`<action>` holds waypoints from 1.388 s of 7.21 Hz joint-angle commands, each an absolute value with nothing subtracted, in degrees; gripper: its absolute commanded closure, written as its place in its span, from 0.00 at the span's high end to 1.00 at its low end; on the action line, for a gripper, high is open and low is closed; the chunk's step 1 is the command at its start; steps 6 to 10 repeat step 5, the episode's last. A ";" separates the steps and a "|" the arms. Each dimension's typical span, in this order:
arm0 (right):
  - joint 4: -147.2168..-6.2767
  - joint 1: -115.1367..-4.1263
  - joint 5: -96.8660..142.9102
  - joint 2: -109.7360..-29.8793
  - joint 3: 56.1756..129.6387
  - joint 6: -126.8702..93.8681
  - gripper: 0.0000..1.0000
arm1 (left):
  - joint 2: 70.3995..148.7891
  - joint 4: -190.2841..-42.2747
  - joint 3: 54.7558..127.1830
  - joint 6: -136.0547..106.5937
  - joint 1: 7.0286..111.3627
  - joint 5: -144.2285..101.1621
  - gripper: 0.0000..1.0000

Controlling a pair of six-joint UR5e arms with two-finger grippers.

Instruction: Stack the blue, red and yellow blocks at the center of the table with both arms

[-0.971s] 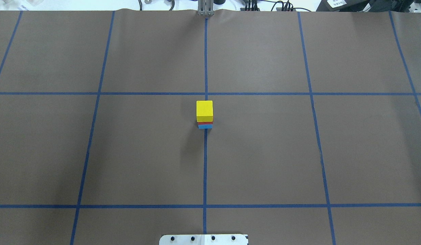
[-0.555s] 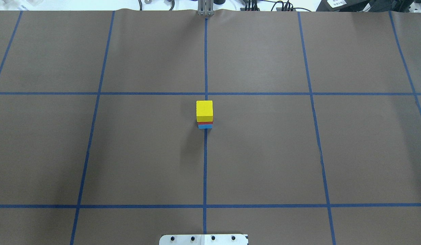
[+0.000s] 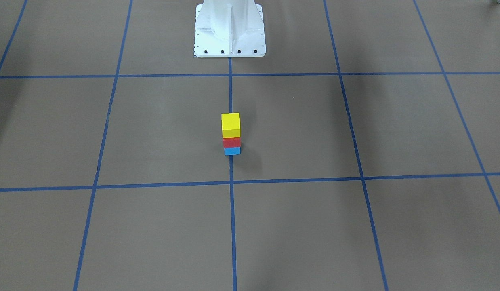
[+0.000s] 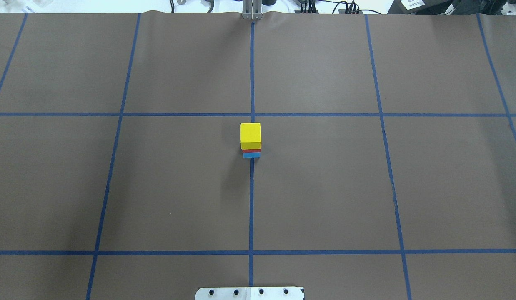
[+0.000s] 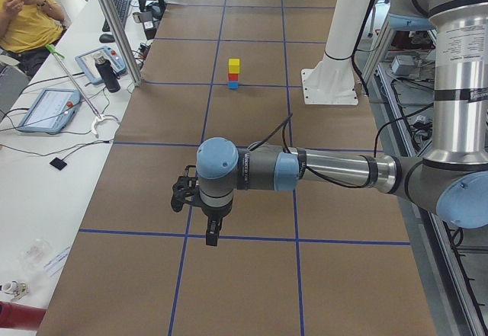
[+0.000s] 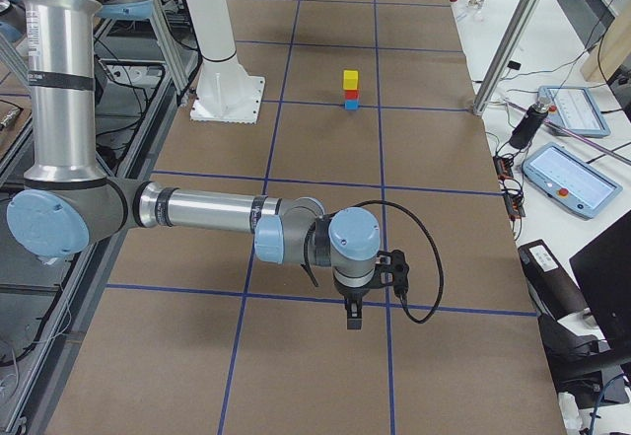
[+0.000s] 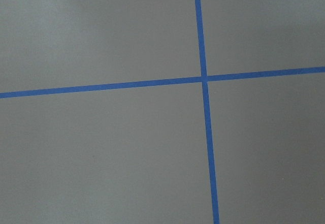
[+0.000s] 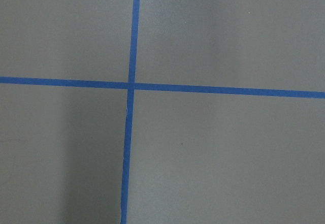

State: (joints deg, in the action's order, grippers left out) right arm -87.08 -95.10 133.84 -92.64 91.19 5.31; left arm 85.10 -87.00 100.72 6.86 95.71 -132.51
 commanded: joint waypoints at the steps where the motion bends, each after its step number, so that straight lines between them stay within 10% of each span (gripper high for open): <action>1: -87.01 -95.18 133.86 -92.64 91.49 5.19 1.00 | 83.50 -89.55 100.72 6.86 95.71 -132.54 1.00; 10: -87.01 -95.10 133.86 -92.55 91.49 5.18 1.00 | 82.53 -91.05 100.72 6.86 95.54 -132.63 1.00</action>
